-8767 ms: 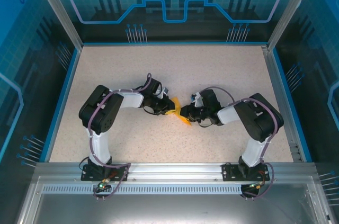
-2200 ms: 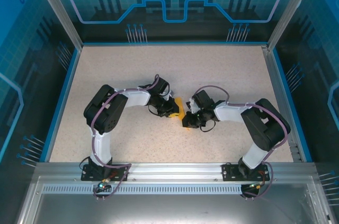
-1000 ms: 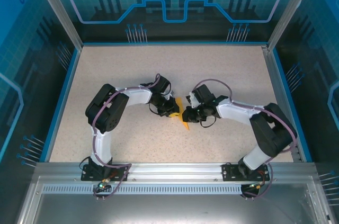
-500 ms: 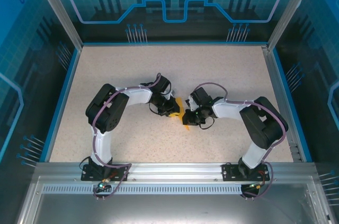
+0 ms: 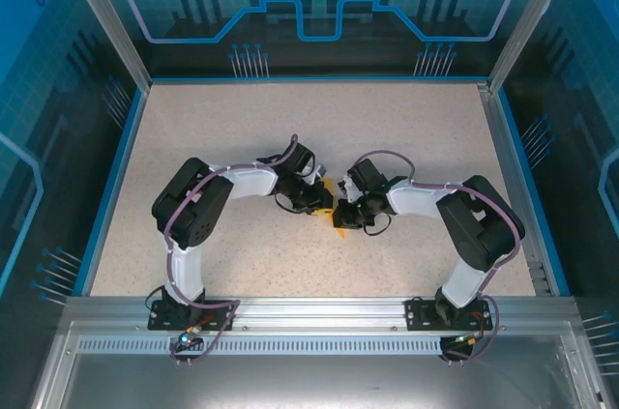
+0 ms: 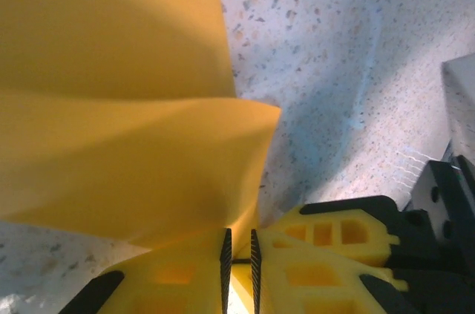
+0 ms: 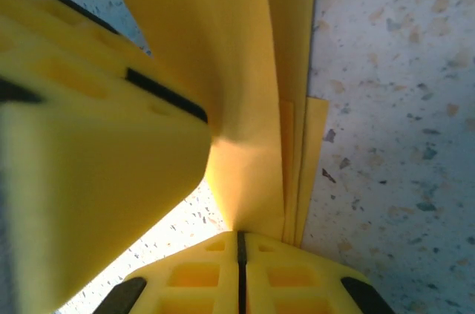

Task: Fold a paper plane with a square sheet of paper (pick it up from the middle)
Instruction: Fold the wing for the fifth time at the center of the table.

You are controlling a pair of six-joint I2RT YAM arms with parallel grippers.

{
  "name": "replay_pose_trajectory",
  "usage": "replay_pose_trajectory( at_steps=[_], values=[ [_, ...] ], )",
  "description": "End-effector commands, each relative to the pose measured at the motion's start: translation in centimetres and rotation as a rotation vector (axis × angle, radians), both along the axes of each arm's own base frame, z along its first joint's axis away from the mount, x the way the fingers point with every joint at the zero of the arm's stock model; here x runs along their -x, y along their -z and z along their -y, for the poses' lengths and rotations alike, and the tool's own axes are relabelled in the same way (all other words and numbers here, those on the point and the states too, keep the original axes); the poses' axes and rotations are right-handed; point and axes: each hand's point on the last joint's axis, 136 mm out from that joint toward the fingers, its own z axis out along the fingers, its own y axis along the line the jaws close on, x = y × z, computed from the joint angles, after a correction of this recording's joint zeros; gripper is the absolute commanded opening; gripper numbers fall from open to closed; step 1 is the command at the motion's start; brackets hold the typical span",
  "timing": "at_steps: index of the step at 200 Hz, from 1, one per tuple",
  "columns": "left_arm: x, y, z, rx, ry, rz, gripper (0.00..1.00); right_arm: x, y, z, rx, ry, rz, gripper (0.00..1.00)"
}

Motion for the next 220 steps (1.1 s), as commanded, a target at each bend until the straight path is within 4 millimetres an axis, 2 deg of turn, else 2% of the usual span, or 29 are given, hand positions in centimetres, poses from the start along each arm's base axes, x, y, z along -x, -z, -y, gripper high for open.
replay_pose_trajectory(
  at_steps=[1,54,77,141,220],
  values=[
    [-0.2,1.6,-0.8,-0.071,0.026,0.033,0.18,2.9,3.8,2.9,0.152,0.018,-0.136,0.08],
    [-2.7,2.8,-3.2,-0.303,0.119,0.168,0.19,4.4,5.0,4.3,0.226,-0.002,-0.183,0.08],
    [-3.6,2.4,-4.0,-0.360,0.143,0.215,0.20,5.0,5.5,5.0,0.254,-0.001,-0.200,0.08],
    [-6.5,1.5,-5.5,-0.328,0.129,0.240,0.20,5.6,6.2,5.5,0.280,-0.001,-0.219,0.08],
    [-8.9,1.9,-7.3,-0.349,0.110,0.240,0.20,5.7,6.6,5.7,0.288,-0.002,-0.226,0.07]
  ],
)
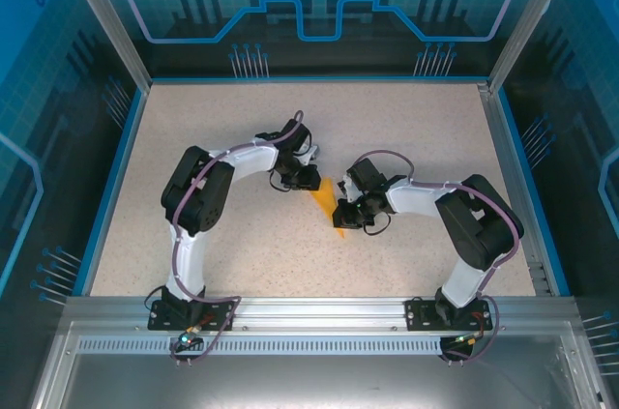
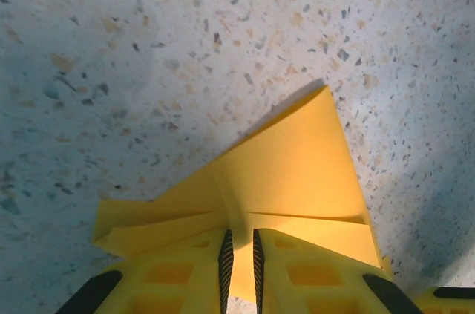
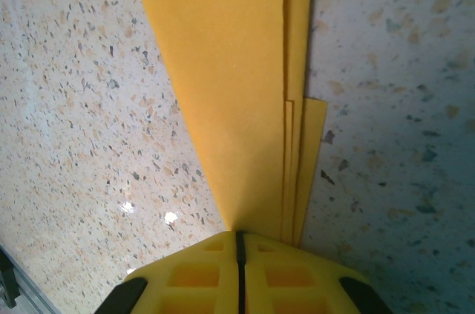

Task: Fold a paper plane with a square sheet of paper (pick it up from the middle)
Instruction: Fold the wing for the fifth time at the center of the table.

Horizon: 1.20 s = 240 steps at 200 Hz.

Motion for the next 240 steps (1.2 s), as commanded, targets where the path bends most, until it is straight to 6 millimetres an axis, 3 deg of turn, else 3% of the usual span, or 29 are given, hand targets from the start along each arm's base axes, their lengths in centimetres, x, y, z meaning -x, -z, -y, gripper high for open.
replay_pose_trajectory(
  at_steps=[1,73,154,173,200,217,240],
  values=[
    [-1.7,1.1,-2.2,-0.063,-0.023,0.012,0.20,5.5,6.1,5.5,0.272,0.000,-0.204,0.07],
    [-3.5,2.7,-5.4,-0.075,-0.187,-0.079,0.20,5.9,6.3,5.7,0.280,-0.004,-0.217,0.07],
    [-6.7,1.1,-8.5,-0.073,-0.289,-0.046,0.20,6.0,6.0,6.3,0.289,0.004,-0.213,0.07],
    [-7.1,-0.8,-8.1,-0.043,-0.287,-0.011,0.20,5.9,5.8,6.0,0.277,0.002,-0.207,0.07],
    [-6.5,-5.1,-6.4,0.091,-0.275,0.045,0.20,5.6,5.5,5.6,0.261,-0.001,-0.203,0.07],
    [-5.0,-6.8,-4.5,0.181,-0.252,0.057,0.20,5.5,5.4,5.5,0.255,-0.002,-0.203,0.07],
    [-2.4,-7.1,-1.9,0.261,-0.224,0.047,0.19,5.4,5.4,5.2,0.245,-0.001,-0.202,0.07]
  ],
)
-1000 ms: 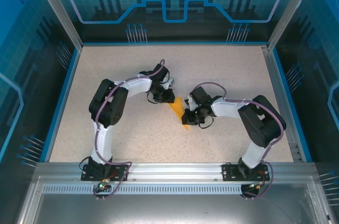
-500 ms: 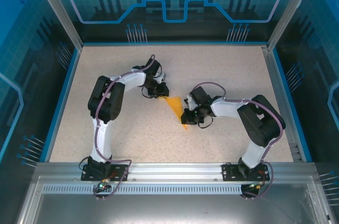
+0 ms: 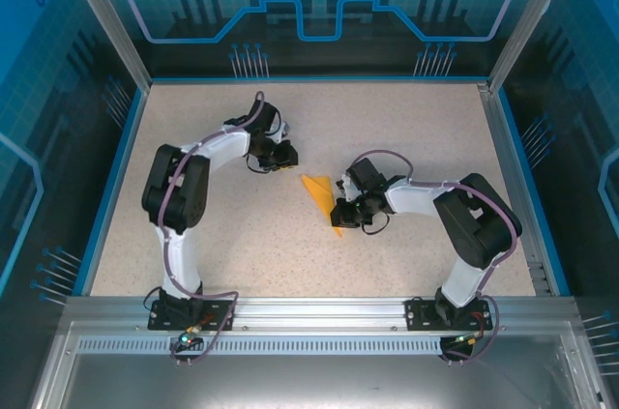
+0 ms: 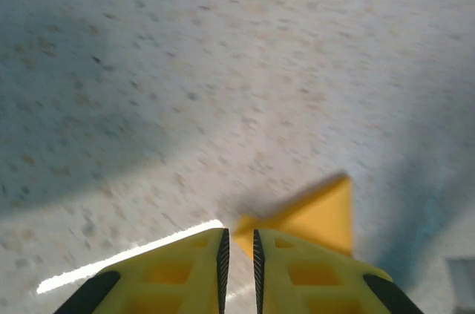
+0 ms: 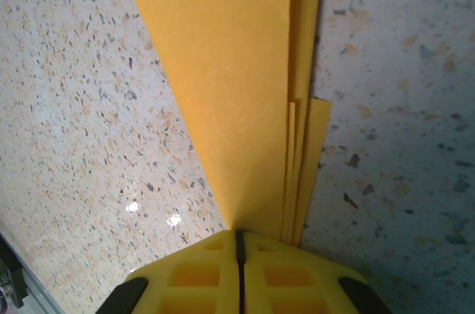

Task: Fold a paper plane with a square sheet of paper (pick it up from the middle)
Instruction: Fold the wing for the fifth time at the center of the table.

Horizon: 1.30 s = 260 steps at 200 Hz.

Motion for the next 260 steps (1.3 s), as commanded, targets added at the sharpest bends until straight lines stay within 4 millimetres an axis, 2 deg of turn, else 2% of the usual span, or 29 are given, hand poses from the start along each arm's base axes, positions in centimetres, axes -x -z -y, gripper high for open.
replay_pose_trajectory(
  at_steps=[1,28,44,65,131,172,176,185,202,221,260],
  values=[
    [2.0,-2.7,3.8,0.145,0.038,0.044,0.19,5.6,5.4,5.7,0.273,0.004,-0.212,0.07],
    [4.7,-1.9,6.8,0.211,0.105,0.020,0.17,5.4,5.2,5.5,0.265,0.004,-0.206,0.07],
    [5.6,-0.5,7.5,0.191,0.129,-0.006,0.16,5.3,5.0,5.4,0.256,0.003,-0.200,0.07],
    [6.0,1.7,7.4,0.164,0.118,-0.056,0.14,4.8,4.5,4.9,0.234,0.007,-0.184,0.07],
    [6.3,5.3,6.4,0.044,0.107,-0.102,0.13,2.5,1.4,2.5,0.113,0.005,-0.088,0.08],
    [6.8,7.0,5.9,0.000,0.108,-0.143,0.12,-0.2,-2.9,-1.2,-0.007,-0.042,0.072,0.08],
    [6.8,7.1,5.9,-0.002,0.107,-0.147,0.12,-1.1,-4.0,-2.0,-0.025,-0.047,0.103,0.08],
    [6.9,7.4,5.8,-0.009,0.110,-0.154,0.11,-1.8,-4.6,-2.7,-0.034,-0.054,0.129,0.08],
    [6.9,7.7,5.7,-0.018,0.110,-0.163,0.11,-2.9,-4.5,-3.6,-0.031,-0.057,0.139,0.08],
    [7.1,7.9,5.7,-0.025,0.112,-0.171,0.11,-3.8,-3.5,-4.1,-0.012,-0.051,0.126,0.08],
    [7.1,8.1,5.5,-0.038,0.113,-0.177,0.11,-4.2,-1.3,-3.9,0.033,-0.042,0.097,0.07]
  ],
)
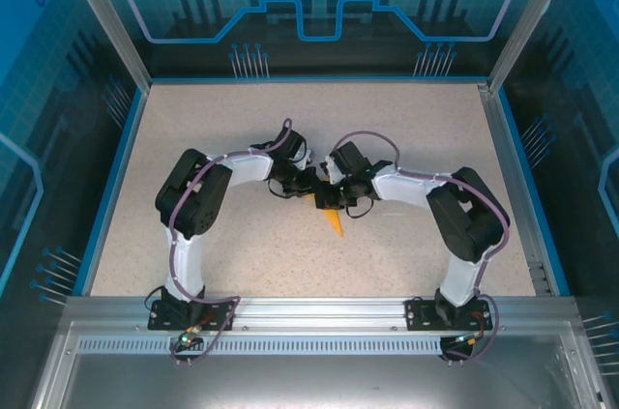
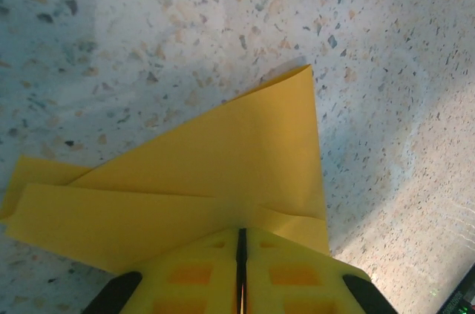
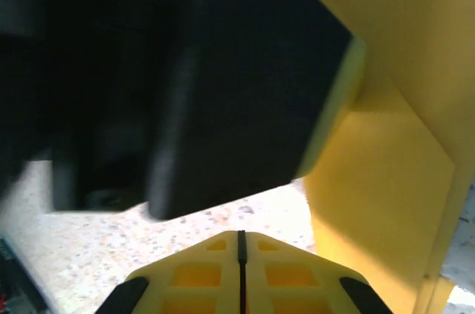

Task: Fold a paper plane with a square sheet of paper (pick it up from the middle)
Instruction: Fold the wing for the fifth time at the center of the table.

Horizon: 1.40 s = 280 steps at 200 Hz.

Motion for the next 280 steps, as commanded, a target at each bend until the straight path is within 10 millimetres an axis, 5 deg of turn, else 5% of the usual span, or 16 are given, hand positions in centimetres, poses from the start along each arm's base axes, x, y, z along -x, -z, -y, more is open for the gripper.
replay_pose_trajectory(
  at_steps=[1,44,109,280],
  values=[
    [1.3,3.3,-1.4,-0.108,0.009,-0.065,0.11,0.4,1.9,0.4,0.057,-0.006,-0.033,0.07],
    [1.3,3.9,-2.1,-0.155,-0.006,-0.079,0.11,1.3,3.5,2.0,0.084,0.015,-0.076,0.06],
    [1.4,5.1,-2.9,-0.209,-0.020,-0.108,0.10,6.4,5.7,5.1,0.073,-0.006,-0.170,0.05],
    [1.3,5.7,-3.4,-0.255,-0.011,-0.122,0.10,14.4,7.9,10.8,0.089,0.074,-0.246,0.03]
  ],
)
